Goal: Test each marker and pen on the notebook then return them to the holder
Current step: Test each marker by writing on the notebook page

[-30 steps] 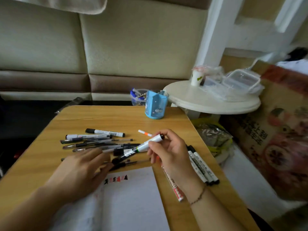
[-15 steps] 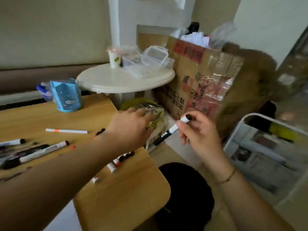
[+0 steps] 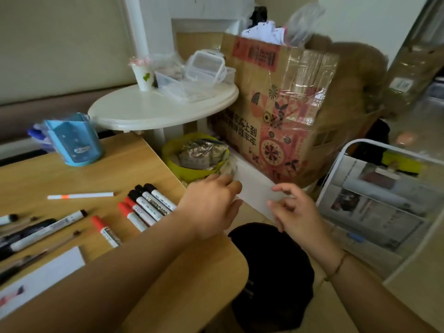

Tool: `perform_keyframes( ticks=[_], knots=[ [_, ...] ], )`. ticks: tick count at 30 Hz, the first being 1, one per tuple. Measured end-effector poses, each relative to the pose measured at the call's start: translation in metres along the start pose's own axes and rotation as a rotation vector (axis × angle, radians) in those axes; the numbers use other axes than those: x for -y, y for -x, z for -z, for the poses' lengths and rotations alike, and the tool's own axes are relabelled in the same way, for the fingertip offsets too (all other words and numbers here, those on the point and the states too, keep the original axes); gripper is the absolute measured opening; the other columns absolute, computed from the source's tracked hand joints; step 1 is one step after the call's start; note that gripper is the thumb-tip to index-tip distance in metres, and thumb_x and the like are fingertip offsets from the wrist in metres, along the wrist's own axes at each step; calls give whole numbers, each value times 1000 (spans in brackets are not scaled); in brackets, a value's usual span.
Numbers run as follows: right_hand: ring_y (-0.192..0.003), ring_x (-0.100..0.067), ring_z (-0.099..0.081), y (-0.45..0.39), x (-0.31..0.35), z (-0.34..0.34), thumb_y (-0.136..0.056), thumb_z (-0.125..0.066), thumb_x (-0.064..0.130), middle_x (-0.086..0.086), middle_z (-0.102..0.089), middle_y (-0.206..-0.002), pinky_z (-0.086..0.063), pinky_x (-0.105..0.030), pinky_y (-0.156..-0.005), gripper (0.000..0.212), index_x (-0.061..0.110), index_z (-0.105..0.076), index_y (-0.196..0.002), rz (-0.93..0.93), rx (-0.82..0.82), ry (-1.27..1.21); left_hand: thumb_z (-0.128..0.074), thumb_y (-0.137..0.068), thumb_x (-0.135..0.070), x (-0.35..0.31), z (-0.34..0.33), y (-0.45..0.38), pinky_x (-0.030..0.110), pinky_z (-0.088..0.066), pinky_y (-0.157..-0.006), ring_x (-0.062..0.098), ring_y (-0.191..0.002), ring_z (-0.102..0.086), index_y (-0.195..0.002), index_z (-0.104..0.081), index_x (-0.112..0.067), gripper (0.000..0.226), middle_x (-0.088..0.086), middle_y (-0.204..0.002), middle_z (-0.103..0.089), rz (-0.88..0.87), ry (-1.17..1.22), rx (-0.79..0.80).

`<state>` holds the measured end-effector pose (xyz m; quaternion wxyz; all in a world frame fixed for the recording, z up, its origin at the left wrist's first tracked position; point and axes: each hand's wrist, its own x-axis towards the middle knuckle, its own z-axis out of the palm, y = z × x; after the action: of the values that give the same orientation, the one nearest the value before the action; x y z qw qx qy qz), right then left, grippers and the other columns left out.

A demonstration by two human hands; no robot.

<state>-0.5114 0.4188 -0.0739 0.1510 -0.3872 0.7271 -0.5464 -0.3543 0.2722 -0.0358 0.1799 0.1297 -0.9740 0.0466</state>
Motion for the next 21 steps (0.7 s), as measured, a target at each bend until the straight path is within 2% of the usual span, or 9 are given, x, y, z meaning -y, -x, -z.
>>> perform_keyframes(
  ticks=[3,5,7,9,12,15,16,18,21],
  knots=[
    [-46,-15,-56,-8,28,-30,-89,-67,20,-5,-62,-54,-48,-36,-54,13,25,-60,-99,97,96,-29,-40,-95,-47,26,25,28,35,-53,-64,21,-93,-57,-112,-54,-26,30,-5,-103,-57,52,-26,-12],
    [-47,-6,-56,-10,51,-57,-89,-67,18,0,-64,-56,-46,-27,-55,10,23,-61,-95,193,176,-27,-39,-95,-50,49,43,58,34,-54,-63,18,-93,-57,-116,-53,-30,32,-8,-105,-57,122,-53,-9],
    [-51,-3,-58,-11,75,-89,-88,-68,18,6,-66,-60,-44,-18,-55,9,23,-63,-93,293,246,-12,-38,-93,-54,74,58,98,33,-54,-61,13,-89,-57,-117,-54,-33,35,-10,-104,-57,219,-52,5],
    [-59,-4,-61,-13,95,-123,-85,-69,27,11,-68,-67,-48,-21,-56,8,26,-65,-93,381,312,37,-37,-90,-56,94,71,142,28,-53,-54,10,-81,-60,-110,-59,-34,37,-12,-96,-59,341,-78,20],
    [-66,-6,-62,-23,116,-180,-81,-65,40,16,-66,-74,-55,-36,-62,14,31,-67,-91,460,384,191,-62,-85,-47,120,86,211,25,-47,-44,10,-68,-61,-96,-65,-33,17,-14,-87,-60,581,-86,-19],
    [-77,-3,-58,-33,142,-242,-83,-66,36,18,-66,-84,-54,-32,-72,12,33,-67,-95,526,448,403,-75,-78,-41,133,97,267,19,-36,-41,16,-61,-63,-90,-65,-34,17,-15,-82,-61,810,-98,-104],
    [-87,-4,-57,-36,150,-261,-85,-65,38,18,-65,-92,-53,-31,-76,15,35,-67,-99,565,454,530,-75,-78,-42,135,98,281,19,-36,-41,15,-62,-63,-90,-64,-34,18,-16,-82,-60,856,-100,-111],
    [-103,-10,-53,-44,164,-292,-86,-63,41,15,-61,-105,-51,-32,-80,20,34,-65,-105,612,439,786,-68,-81,-49,136,98,300,22,-44,-42,9,-68,-62,-95,-62,-36,19,-20,-87,-57,918,-86,-118],
    [-107,-17,-51,-59,174,-321,-83,-68,41,6,-61,-106,-52,-35,-82,23,27,-67,-101,493,451,1044,-70,-81,-44,137,97,313,22,-47,-47,6,-73,-60,-97,-63,-35,20,-20,-91,-58,926,-65,-187]
  ],
)
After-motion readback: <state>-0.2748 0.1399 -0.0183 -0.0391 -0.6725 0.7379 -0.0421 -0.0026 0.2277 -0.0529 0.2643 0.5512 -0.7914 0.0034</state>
